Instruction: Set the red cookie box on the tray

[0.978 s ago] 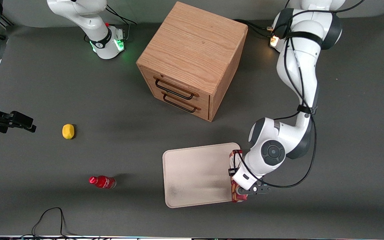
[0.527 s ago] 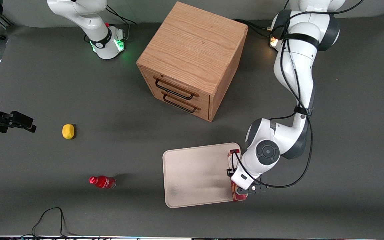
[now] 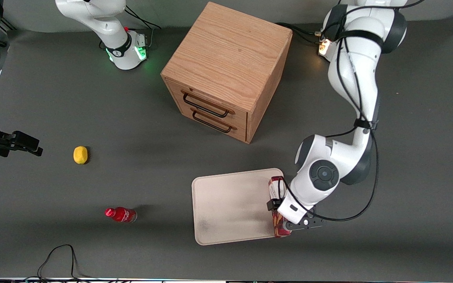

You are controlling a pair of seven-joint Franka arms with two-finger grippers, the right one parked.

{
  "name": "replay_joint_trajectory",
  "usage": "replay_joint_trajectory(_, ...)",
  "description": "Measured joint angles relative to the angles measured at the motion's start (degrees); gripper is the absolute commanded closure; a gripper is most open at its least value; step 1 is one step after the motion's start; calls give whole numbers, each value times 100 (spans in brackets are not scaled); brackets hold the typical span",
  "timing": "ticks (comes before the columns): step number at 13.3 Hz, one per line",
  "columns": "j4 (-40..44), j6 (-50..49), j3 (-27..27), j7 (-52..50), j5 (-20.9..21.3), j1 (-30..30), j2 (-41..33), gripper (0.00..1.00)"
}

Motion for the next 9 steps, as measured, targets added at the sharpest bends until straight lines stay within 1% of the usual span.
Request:
replay_joint_trajectory(2, -664, -69, 51, 1, 12, 75, -797, 0)
replay_joint_trajectory(5, -1843, -320, 94, 255, 49, 401, -2143, 0)
replay_joint_trajectory(7, -2476, -879, 103, 465, 85, 671, -2989, 0)
replay_joint_trajectory(9, -2745, -1645, 106, 675, 327, 905, -3685, 0)
